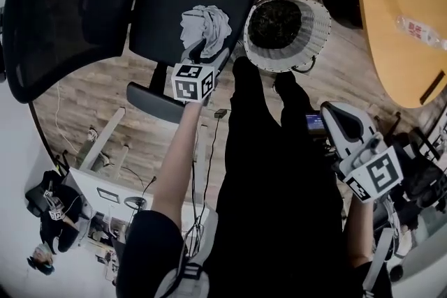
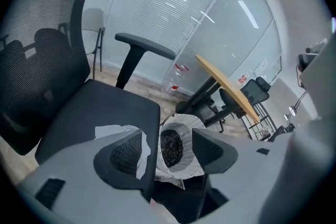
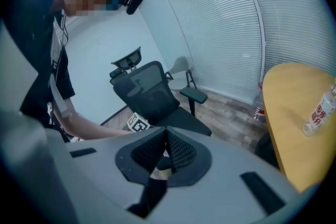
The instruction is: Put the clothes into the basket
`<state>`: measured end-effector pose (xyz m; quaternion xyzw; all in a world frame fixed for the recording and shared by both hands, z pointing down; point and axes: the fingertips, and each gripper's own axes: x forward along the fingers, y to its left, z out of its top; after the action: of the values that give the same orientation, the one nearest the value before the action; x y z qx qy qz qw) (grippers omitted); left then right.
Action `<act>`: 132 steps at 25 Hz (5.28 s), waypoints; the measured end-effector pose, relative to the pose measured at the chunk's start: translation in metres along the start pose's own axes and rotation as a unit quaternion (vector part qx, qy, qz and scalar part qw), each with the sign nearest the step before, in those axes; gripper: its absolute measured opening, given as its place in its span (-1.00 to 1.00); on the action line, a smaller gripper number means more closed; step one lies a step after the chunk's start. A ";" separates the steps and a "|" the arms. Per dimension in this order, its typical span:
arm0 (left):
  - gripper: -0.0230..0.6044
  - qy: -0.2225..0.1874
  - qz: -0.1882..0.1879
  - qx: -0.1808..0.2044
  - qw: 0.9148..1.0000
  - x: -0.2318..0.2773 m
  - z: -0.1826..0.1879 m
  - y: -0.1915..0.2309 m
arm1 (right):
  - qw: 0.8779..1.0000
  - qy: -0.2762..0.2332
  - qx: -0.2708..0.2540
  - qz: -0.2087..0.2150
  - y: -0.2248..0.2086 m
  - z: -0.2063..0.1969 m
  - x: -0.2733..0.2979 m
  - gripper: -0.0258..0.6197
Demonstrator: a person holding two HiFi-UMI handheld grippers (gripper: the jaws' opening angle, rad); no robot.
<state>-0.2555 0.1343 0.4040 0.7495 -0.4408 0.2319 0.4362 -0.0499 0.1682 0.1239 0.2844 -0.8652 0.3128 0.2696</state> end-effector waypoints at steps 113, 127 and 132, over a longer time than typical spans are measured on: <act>-0.61 0.035 0.069 0.112 0.991 -0.023 -0.024 -0.011 | 0.985 -0.146 0.006 -0.090 -0.034 0.026 -0.042 -0.87; -0.61 0.012 -0.009 0.222 0.975 -0.016 -0.004 -0.139 | 0.976 -0.184 0.019 -0.117 -0.099 0.005 -0.128 -0.87; -0.61 0.027 0.002 0.192 0.981 0.012 -0.016 -0.167 | 0.982 -0.165 0.027 -0.083 -0.130 -0.014 -0.130 -0.87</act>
<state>-0.1046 0.1813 0.3463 0.8120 -0.3775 0.3326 0.2958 0.1303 0.1364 0.0998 0.4098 -0.8625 0.2614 0.1406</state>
